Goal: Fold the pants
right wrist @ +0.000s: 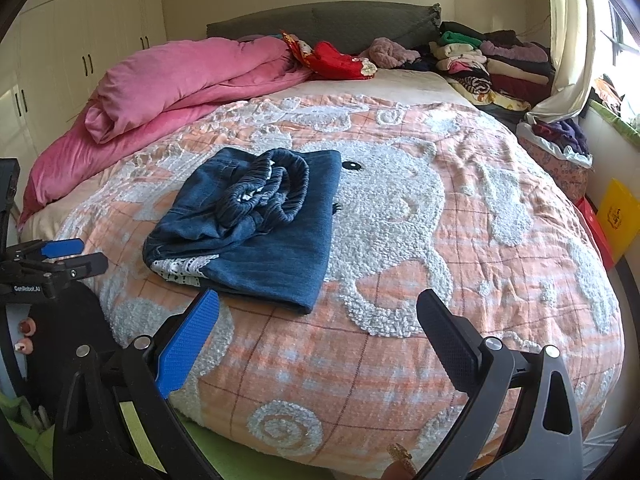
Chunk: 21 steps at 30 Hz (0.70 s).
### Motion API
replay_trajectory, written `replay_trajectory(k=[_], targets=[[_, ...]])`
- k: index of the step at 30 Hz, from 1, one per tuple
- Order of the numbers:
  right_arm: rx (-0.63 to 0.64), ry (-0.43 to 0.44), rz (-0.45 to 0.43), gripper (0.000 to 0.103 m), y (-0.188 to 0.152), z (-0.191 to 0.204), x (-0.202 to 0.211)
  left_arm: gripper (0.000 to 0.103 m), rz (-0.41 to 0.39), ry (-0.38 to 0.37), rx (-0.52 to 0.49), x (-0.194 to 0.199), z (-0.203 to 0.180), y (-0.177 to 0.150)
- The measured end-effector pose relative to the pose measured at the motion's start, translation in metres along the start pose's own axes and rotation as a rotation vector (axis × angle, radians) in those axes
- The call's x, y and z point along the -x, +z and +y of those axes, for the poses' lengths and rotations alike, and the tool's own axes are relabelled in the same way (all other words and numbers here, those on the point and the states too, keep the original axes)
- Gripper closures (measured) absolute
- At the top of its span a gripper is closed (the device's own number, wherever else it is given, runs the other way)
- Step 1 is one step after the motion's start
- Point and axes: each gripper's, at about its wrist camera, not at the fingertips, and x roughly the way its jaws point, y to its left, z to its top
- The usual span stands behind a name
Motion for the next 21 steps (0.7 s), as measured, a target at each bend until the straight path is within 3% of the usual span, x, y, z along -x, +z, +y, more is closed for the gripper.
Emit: replay_trajectory(k=[7,12,21], targets=[[-0.020,-0.048,0.010,0.005,0.002,-0.021,-0.010,0.010,0.007,0.106,0.075,-0.005,0.027,0.008],[-0.055,-0.107,0.006,0.005,0.011,-0.056,-0.017,0.010,-0.001,0.137,0.115,-0.010,0.062,0.027],[-0.210,-0.343,0.014,0.004,0.053,-0.204,-0.058,0.010,0.030,0.352,0.239,-0.075,0.176,0.113]])
